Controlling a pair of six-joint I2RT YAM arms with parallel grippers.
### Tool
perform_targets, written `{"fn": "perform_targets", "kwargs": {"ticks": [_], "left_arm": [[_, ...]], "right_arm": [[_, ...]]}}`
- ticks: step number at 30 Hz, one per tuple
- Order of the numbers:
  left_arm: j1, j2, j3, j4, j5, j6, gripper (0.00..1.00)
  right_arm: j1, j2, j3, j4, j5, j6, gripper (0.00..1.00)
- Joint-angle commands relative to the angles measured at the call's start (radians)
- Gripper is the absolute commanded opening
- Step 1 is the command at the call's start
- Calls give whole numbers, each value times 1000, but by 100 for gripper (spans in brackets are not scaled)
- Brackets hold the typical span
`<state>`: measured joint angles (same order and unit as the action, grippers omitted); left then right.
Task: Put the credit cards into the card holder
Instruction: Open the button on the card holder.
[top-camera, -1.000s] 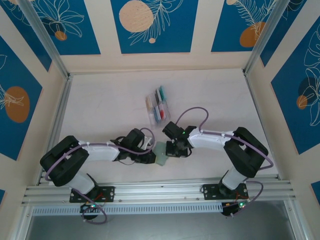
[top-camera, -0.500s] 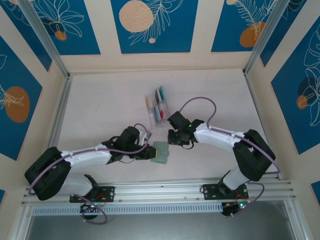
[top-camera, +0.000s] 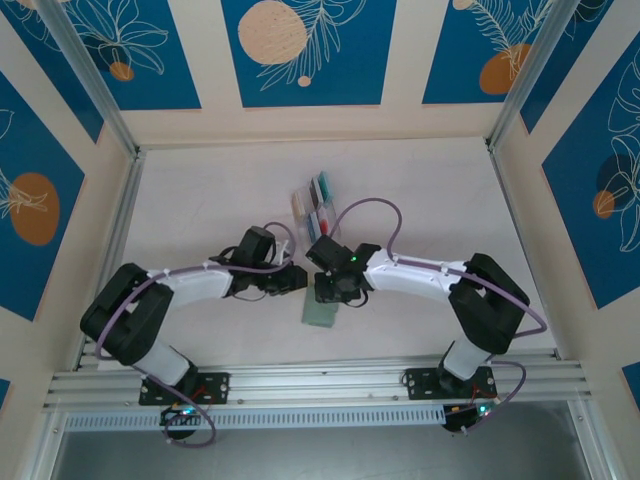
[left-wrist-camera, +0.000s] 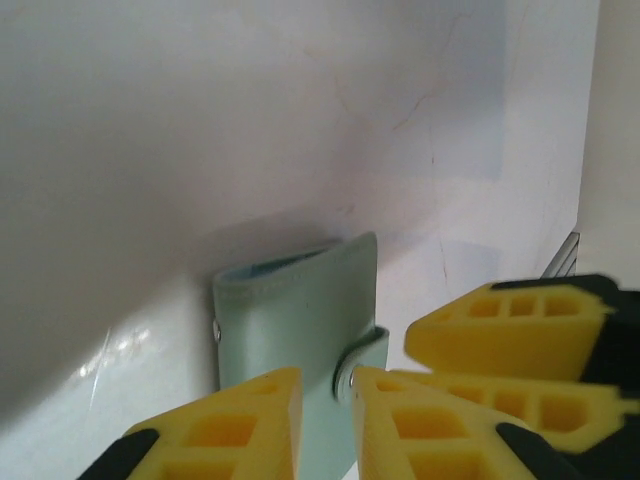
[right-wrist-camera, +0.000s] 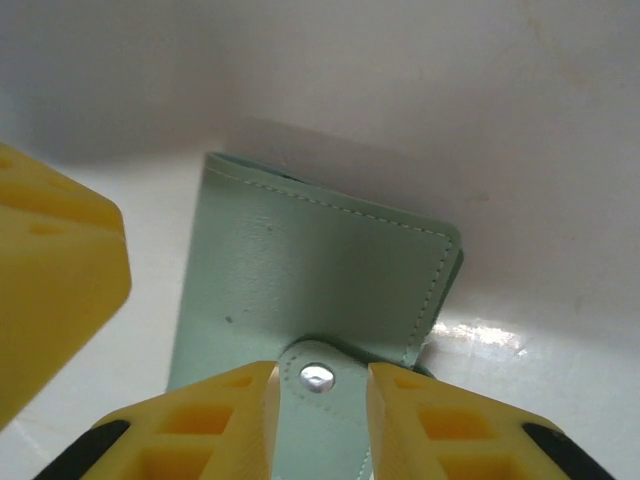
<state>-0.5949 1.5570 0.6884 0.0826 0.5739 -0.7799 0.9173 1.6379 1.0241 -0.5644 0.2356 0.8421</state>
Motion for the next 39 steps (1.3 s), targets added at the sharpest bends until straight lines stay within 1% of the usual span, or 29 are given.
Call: {"fn": "perform_targets", "kwargs": {"ticks": [1, 6, 10, 13, 16, 21, 26, 27, 29, 32, 36, 39], "left_arm": [[24, 41, 27, -16, 32, 18, 17], [40, 50, 18, -39, 11, 31, 17], [40, 48, 14, -63, -1, 52, 16], [40, 49, 7, -63, -1, 53, 16], [41, 52, 2, -62, -2, 53, 16], [40, 45, -8, -71, -13, 52, 16], [47, 29, -13, -82, -17, 44, 16], [50, 25, -13, -87, -18, 42, 16], [50, 19, -5, -106, -21, 50, 16], [50, 12, 6, -133, -25, 66, 16], [35, 7, 27, -178, -28, 96, 16], [8, 5, 45, -199, -32, 105, 16]], "right_arm": [[9, 35, 37, -51, 0, 23, 31], [16, 78, 33, -23, -24, 29, 37], [35, 113, 49, -17, -22, 31, 44], [50, 148, 71, -29, -19, 34, 46], [69, 172, 96, -64, 19, 39, 47], [107, 212, 155, -156, 110, 45, 45], [136, 240, 175, -185, 154, 39, 30], [139, 239, 176, -188, 158, 41, 26], [145, 228, 173, -189, 168, 36, 21], [153, 205, 174, -188, 184, 17, 11], [155, 175, 171, -169, 182, -32, 0], [152, 148, 161, -146, 180, -69, 0]]}}
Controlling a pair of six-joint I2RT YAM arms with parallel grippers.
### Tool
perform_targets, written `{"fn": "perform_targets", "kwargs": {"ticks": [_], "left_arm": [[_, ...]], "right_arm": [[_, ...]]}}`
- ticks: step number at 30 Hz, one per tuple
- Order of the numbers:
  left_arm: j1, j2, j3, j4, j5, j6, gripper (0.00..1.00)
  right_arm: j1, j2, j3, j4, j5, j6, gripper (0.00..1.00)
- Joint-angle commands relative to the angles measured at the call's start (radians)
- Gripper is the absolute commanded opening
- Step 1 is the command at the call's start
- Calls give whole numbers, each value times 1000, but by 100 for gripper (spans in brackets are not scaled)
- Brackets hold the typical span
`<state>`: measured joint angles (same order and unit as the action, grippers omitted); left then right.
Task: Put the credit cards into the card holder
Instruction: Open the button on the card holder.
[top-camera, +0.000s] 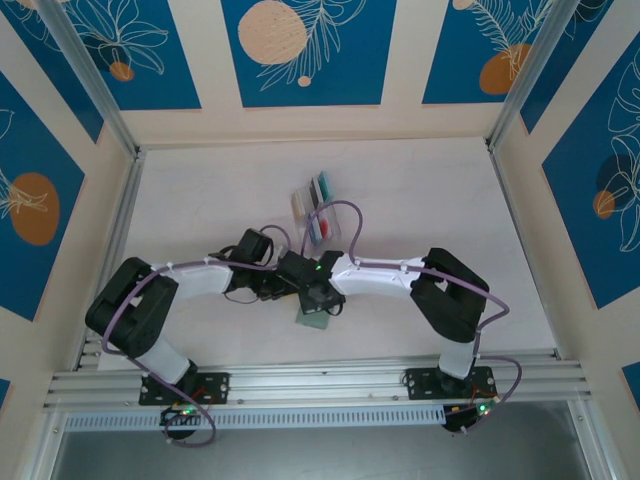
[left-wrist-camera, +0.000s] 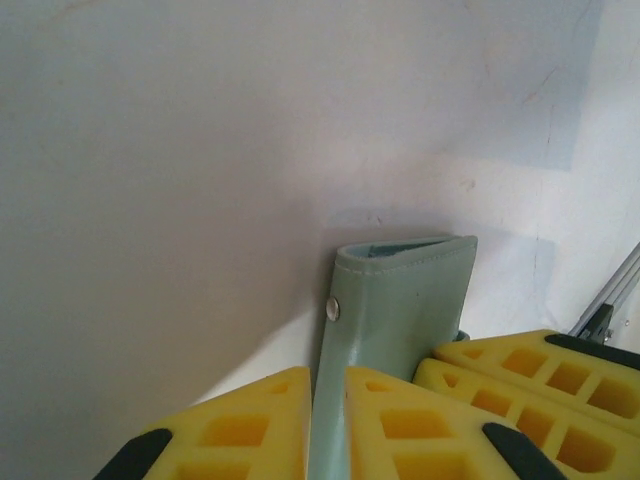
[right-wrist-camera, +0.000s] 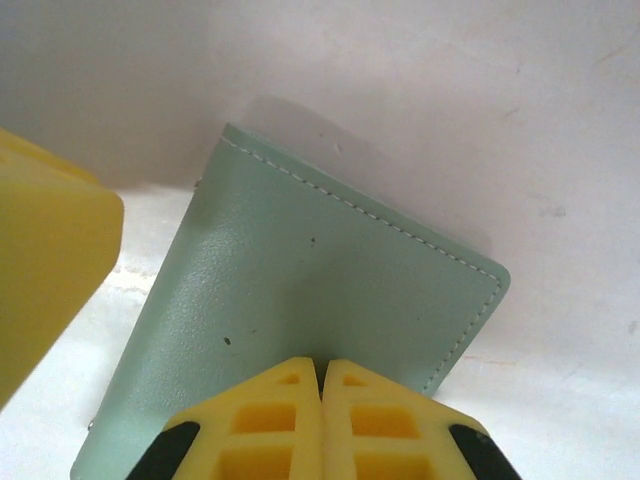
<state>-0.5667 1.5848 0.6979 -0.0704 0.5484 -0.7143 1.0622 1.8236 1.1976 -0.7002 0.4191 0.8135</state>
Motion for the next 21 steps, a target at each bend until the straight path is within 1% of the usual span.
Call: {"fn": "perform_targets", "kwargs": {"ticks": [1, 8, 15, 17, 21], "left_arm": [[-30, -22, 41, -50, -7, 39, 16], [-69, -12, 77, -61, -27, 27, 16], [-121, 43, 127, -58, -38, 23, 15], [-137, 69, 133, -62, -49, 18, 14], [-168, 113, 119, -84, -108, -1, 11]], "right_arm": [[5, -49, -18, 2, -11, -54, 0], [-29, -148, -111, 127, -97, -111, 0], [-66, -215, -195, 225, -171, -161, 0], [-77, -224, -213, 248, -182, -171, 0], [-108, -230, -237, 278, -198, -180, 0]]}}
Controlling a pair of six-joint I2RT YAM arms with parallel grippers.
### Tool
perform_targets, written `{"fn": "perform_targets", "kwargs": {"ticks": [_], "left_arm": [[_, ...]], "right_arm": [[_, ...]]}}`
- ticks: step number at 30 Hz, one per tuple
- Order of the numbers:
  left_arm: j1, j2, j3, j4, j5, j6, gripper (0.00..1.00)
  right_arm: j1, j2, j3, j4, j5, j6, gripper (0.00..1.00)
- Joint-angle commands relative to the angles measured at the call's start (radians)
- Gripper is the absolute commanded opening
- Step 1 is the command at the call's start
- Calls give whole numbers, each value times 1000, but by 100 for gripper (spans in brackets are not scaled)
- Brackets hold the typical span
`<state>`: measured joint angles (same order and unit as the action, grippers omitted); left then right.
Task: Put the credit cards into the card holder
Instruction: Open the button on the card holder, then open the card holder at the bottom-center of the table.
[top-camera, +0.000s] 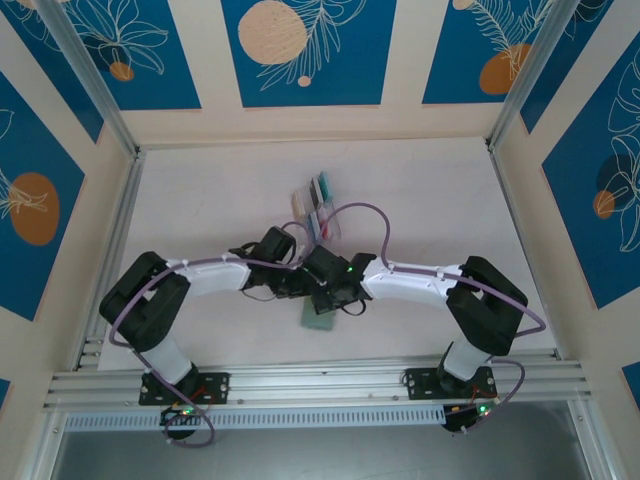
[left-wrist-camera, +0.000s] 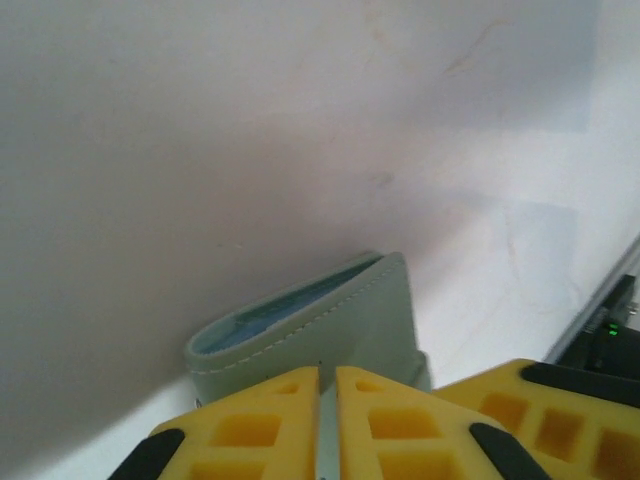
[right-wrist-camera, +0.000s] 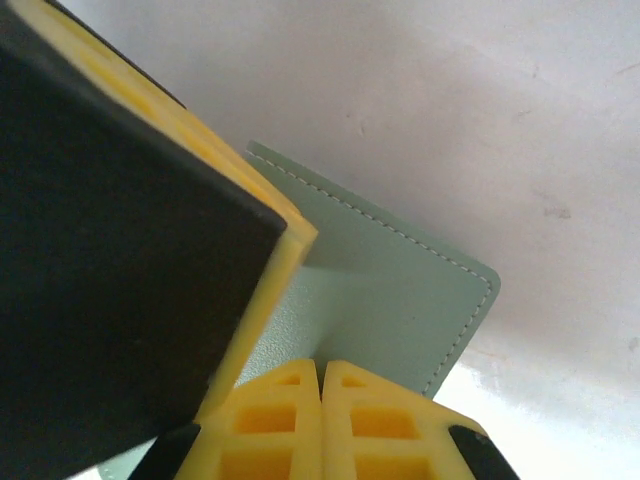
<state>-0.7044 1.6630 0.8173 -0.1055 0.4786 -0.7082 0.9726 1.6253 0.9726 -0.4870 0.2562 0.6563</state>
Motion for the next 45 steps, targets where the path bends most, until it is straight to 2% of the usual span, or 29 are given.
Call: {"fn": "perform_targets", "kwargs": {"ticks": [1, 10, 14, 17, 20, 21, 25, 28, 30, 33, 36, 37, 40, 45], "left_arm": [[-32, 44, -19, -33, -43, -20, 10], [-48, 119, -97, 31, -90, -58, 7], [-49, 114, -117, 68, -74, -69, 7], [-48, 93, -125, 116, -33, -79, 9], [-47, 64, -122, 138, -12, -82, 9], [-49, 57, -122, 135, -15, -82, 9], [-48, 43, -130, 140, -20, -88, 9], [-48, 47, -139, 146, -20, -91, 9], [-48, 45, -145, 158, -18, -98, 9], [-49, 45, -154, 174, -15, -106, 9], [-49, 43, -158, 180, -21, -112, 9], [-49, 44, -160, 182, -22, -112, 9], [-49, 44, -171, 192, -25, -120, 9], [-49, 46, -183, 213, -18, -131, 9]], "right_arm": [[-29, -37, -21, 78, -44, -22, 0], [-169, -192, -178, 231, -204, 37, 0], [-235, -271, -274, 252, -218, 90, 0], [-264, -314, -354, 253, -178, 181, 0], [-270, -346, -439, 252, -107, 320, 16], [-262, -360, -446, 214, -57, 357, 19], [-206, -468, -365, -35, 180, 418, 30], [-142, -499, -237, -147, 271, 344, 37], [-130, -461, -153, -163, 211, 285, 34], [-127, -380, -86, -59, -10, 221, 19], [-120, -270, -74, 77, -202, 244, 16], [-120, -227, -76, 115, -244, 267, 12], [-120, -150, -124, 249, -319, 337, 7], [-146, -141, -210, 238, -243, 399, 9]]}}
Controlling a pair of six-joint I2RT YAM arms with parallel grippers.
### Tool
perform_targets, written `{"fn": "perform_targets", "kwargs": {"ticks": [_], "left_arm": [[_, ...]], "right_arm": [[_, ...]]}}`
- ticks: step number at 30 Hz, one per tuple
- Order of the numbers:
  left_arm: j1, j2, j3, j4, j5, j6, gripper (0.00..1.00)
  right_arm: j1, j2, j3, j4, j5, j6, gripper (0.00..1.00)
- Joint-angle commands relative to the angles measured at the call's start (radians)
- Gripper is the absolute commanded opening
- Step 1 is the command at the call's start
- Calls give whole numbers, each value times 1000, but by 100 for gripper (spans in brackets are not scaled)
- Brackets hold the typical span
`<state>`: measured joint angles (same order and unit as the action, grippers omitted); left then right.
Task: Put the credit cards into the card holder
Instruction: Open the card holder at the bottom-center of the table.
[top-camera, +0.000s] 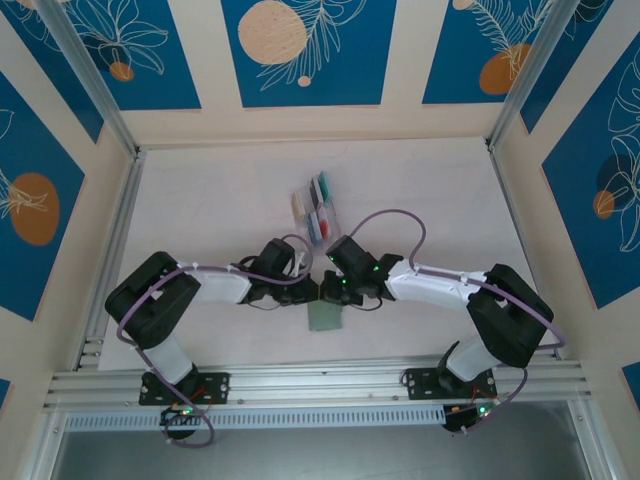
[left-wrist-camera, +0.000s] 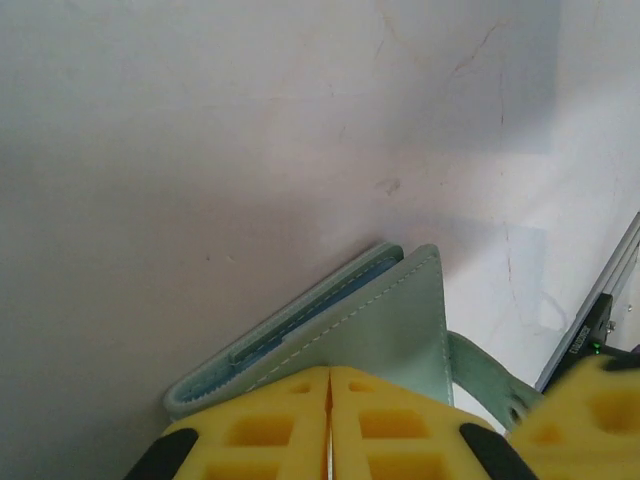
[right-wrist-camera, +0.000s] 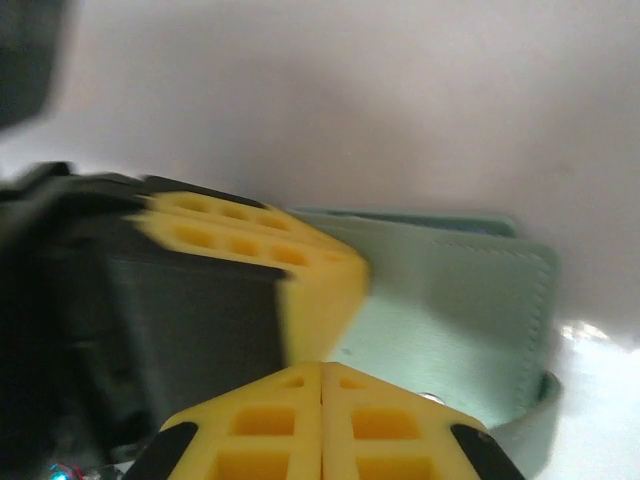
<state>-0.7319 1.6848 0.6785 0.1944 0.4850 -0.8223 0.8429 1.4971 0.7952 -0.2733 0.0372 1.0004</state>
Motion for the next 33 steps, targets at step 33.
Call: {"fn": "perform_targets", "kwargs": {"ticks": [33], "left_arm": [[-22, 60, -99, -51, -45, -26, 8]], "right_arm": [[-43, -18, -57, 34, -82, -64, 28]]}}
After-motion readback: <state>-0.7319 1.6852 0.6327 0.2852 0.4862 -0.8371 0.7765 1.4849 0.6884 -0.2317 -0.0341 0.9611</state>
